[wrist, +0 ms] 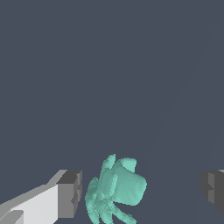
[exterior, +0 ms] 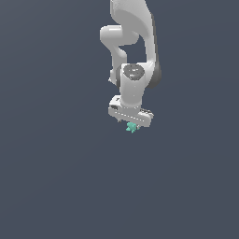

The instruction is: Pick up the object and move it to a goal position.

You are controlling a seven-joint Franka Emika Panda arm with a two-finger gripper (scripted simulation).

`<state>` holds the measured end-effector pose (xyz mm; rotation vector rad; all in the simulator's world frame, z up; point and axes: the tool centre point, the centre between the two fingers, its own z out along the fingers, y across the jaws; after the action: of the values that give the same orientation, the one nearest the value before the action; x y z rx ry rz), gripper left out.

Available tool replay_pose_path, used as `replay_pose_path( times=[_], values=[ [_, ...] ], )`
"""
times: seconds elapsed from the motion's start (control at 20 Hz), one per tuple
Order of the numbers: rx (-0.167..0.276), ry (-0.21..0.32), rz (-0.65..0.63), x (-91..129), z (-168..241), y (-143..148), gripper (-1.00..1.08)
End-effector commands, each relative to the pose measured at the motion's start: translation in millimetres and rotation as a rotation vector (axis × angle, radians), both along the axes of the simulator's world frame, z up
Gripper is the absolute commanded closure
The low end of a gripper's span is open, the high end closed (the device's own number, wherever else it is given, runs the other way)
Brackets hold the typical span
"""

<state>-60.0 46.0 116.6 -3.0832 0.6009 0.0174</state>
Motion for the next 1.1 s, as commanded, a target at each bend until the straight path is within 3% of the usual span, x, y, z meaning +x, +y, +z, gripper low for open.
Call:
replay_pose_path(
  times=[0.0, 0.55, 1.05],
  values=[
    [-0.001, -0.002, -0.051, -8, -6, 9, -0.92],
    [-0.003, -0.009, -0.205, -36, -23, 32, -0.92],
    [-0.004, -0.010, -0.235, -42, -27, 37, -0.92]
  ],
)
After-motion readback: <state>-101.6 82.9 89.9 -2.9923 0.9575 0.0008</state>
